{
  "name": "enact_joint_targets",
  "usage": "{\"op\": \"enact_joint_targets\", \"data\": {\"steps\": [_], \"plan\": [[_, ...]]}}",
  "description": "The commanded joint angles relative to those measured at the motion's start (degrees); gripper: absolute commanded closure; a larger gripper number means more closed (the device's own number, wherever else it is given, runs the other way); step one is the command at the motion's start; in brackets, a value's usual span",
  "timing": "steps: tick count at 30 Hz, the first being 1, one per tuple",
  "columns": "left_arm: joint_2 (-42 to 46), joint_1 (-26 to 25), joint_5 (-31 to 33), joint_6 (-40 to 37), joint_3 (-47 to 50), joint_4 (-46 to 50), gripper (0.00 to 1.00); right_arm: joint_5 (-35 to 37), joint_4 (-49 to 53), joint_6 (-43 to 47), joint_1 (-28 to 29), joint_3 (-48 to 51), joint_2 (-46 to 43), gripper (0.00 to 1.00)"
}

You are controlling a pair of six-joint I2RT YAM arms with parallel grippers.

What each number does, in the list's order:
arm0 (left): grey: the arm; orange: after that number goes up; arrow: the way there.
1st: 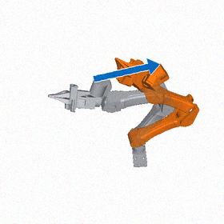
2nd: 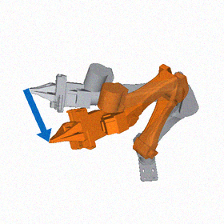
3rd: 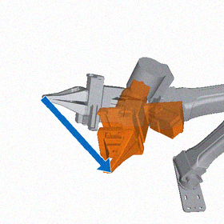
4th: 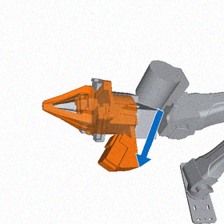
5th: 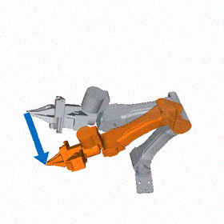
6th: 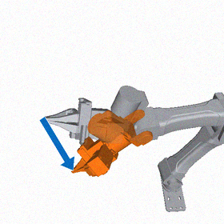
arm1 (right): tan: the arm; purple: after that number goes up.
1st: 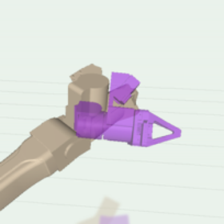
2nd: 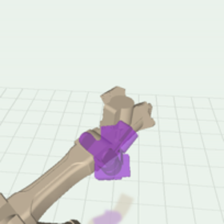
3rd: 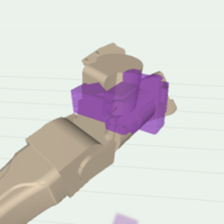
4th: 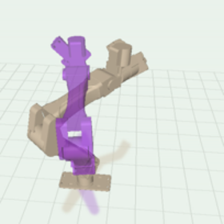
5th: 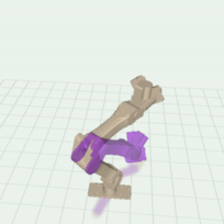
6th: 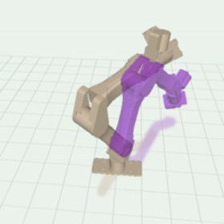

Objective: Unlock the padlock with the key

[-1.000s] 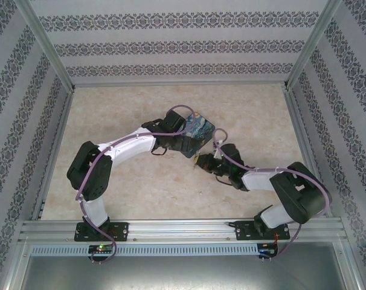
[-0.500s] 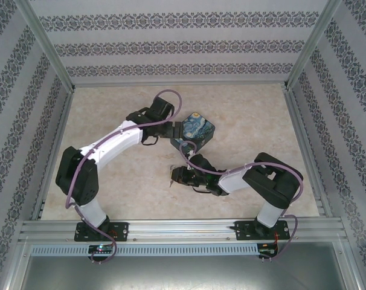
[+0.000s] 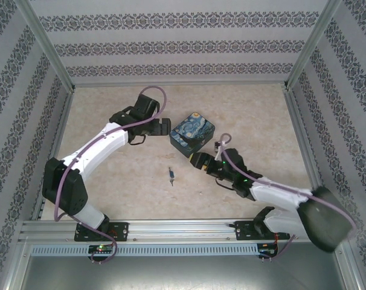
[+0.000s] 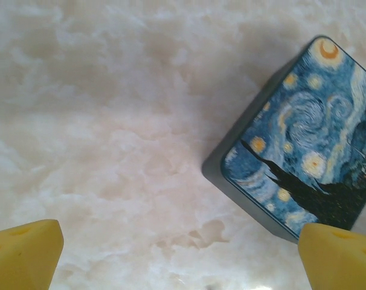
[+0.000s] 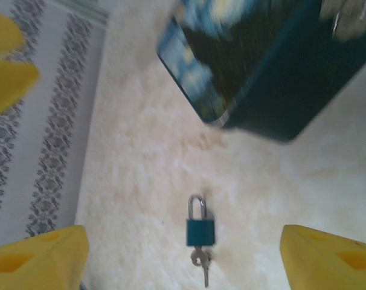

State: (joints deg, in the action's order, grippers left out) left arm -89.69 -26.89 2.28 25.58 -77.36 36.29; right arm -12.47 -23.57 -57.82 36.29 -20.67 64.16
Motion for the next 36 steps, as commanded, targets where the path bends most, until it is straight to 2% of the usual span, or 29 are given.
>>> {"op": "enact_joint_targets", "data": {"steps": [1, 5, 9, 12, 16, 21, 24, 26, 28, 35, 36], "plan": [[4.0, 2.1, 5.1, -2.2, 0.4, 2.4, 0.0, 2.0, 16.9, 6.8, -4.0, -2.4, -10.3, 0.02], [8.6, 4.5, 11.6, -3.8, 3.5, -1.1, 0.0, 9.2, 33.7, 15.2, -11.5, -8.6, -21.9, 0.02], [14.3, 7.0, 15.7, -6.8, 9.5, -9.7, 0.0, 17.1, 39.9, 21.0, -18.8, -12.9, -25.3, 0.02], [18.8, 8.3, 18.6, -11.5, 16.8, -20.3, 0.0, 20.8, 38.0, 23.4, -24.0, -13.5, -23.8, 0.02], [22.2, 10.2, 24.9, -18.4, 28.2, -37.2, 0.01, 28.2, 33.1, 25.3, -27.2, -13.0, -19.1, 0.02], [19.7, 15.5, 26.9, -21.5, 37.5, -47.8, 0.0, 33.9, 31.5, 32.5, -28.9, -16.1, -8.5, 0.02], [17.3, 18.2, 25.8, -23.2, 45.2, -58.6, 0.0, 36.2, 26.3, 35.0, -30.7, -15.3, -3.4, 0.02], [15.2, 19.8, 22.7, -24.3, 50.0, -66.1, 0.0, 36.8, 20.0, 38.2, -31.5, -13.3, -1.0, 0.02], [12.6, 21.0, 20.8, -24.0, 51.4, -69.2, 0.0, 38.2, 13.4, 41.0, -31.6, -11.1, 1.6, 0.02], [6.8, 23.8, 9.4, -24.2, 55.3, -82.0, 0.0, 35.5, -18.8, 52.4, -32.4, -0.1, 11.8, 0.02], [5.3, 24.4, 8.0, -24.1, 56.0, -84.6, 0.0, 33.1, -21.0, 53.1, -32.6, 0.5, 11.7, 0.02]]}}
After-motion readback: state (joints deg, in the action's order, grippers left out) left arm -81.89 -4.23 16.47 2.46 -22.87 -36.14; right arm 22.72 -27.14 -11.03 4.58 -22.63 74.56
